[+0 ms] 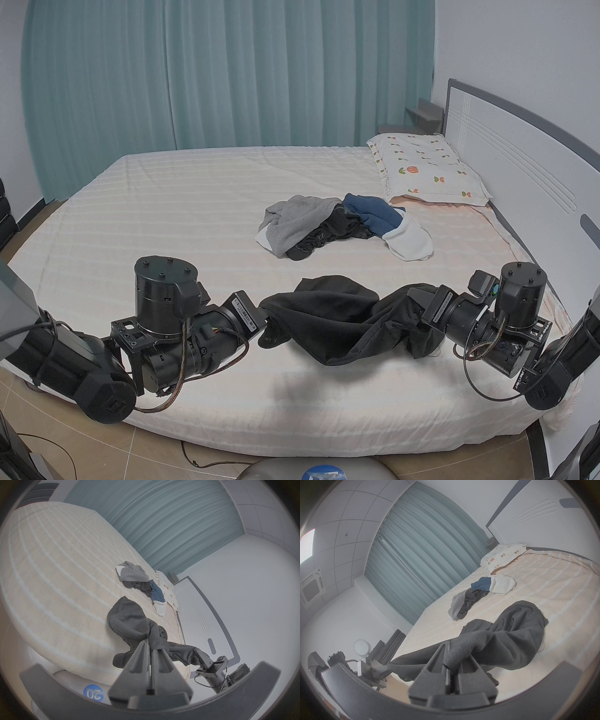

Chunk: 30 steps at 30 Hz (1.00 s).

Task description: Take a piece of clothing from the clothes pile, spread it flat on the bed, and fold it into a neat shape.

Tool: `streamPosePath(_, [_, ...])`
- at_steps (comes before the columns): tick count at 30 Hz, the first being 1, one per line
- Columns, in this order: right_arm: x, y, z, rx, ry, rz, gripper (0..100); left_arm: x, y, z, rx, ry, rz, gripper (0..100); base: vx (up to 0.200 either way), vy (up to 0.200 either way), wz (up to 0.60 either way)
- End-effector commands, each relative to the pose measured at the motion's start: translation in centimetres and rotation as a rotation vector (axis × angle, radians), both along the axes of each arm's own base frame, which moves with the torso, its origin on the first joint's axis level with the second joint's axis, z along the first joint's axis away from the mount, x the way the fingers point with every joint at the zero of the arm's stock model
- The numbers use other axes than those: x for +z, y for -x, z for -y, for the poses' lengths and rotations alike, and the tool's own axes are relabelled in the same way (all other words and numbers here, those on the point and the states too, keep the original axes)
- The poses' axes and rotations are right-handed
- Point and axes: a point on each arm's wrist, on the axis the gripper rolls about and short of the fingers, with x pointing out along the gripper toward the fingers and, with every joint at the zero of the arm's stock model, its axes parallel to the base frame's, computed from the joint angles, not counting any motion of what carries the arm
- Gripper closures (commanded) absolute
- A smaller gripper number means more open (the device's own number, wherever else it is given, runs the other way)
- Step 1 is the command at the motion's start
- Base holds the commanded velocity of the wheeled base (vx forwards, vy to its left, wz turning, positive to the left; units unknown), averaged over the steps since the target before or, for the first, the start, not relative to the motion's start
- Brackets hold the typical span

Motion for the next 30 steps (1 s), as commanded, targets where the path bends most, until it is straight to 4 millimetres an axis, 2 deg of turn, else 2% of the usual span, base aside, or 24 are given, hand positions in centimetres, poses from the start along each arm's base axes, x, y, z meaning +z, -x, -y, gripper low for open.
streamPosePath(1, [0.1, -0.3, -0.1, -0.022, 0.007, 0.012, 100, 0.1, 0.0, 0.0, 0.000, 0.003, 0.005, 100, 0.000, 0.200, 0.00])
streamPosePath(6, [0.3, -0.7, -0.2, -0.084, 0.021, 0.031, 100, 0.1, 0.0, 0.0, 0.001, 0.003, 0.007, 100, 0.000, 0.200, 0.00])
streamPosePath(19, [0.8, -1.0, -0.1, -0.082, -0.030, 0.086, 100, 0.1, 0.1, -0.1, -0.001, 0.002, 0.008, 100, 0.000, 0.200, 0.00])
streamPosePath(30, [0.4, -1.3, -0.3, -0.084, -0.039, 0.104, 100, 0.6, 0.3, -0.2, -0.002, 0.010, 0.022, 100, 0.000, 0.200, 0.00])
